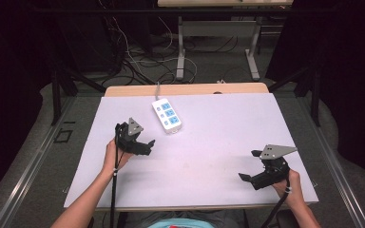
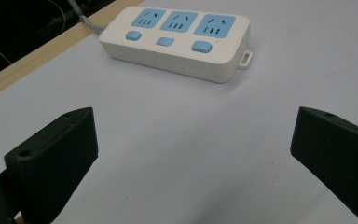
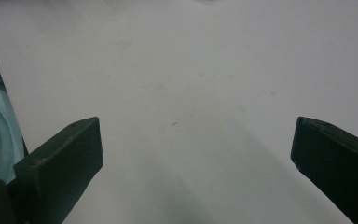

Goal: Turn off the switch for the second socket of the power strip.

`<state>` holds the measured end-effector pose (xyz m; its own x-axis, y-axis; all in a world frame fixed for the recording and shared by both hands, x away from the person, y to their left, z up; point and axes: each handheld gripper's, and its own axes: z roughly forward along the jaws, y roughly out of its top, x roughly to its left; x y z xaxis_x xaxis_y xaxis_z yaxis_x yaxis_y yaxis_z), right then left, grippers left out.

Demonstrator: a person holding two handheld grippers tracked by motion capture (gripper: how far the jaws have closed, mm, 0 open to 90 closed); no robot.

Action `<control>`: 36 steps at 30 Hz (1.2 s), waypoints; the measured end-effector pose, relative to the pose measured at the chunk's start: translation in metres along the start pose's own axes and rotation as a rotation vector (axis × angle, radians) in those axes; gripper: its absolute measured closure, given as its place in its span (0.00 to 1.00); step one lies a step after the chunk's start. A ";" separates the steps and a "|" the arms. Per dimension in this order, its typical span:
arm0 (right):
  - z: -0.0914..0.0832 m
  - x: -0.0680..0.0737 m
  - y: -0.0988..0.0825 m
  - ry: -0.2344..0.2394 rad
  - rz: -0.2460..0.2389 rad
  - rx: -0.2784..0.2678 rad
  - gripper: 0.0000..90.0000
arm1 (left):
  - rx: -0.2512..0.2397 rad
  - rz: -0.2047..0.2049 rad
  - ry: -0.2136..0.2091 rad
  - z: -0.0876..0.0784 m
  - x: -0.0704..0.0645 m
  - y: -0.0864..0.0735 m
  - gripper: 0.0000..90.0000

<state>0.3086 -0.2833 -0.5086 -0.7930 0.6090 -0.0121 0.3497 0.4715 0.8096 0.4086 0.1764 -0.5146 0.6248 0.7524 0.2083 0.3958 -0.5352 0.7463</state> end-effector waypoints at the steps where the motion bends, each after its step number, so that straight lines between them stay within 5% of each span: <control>1: -0.001 0.000 0.000 -0.002 0.007 0.008 0.02 | 0.000 -0.005 -0.002 0.003 0.001 0.001 0.01; 36: -0.001 0.000 0.000 0.003 0.011 0.005 0.02 | 0.021 -0.017 -0.031 0.038 0.016 0.026 0.01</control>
<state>0.3080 -0.2841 -0.5084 -0.7909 0.6119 -0.0015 0.3606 0.4681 0.8067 0.4542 0.1596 -0.5154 0.6379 0.7498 0.1758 0.4204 -0.5303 0.7363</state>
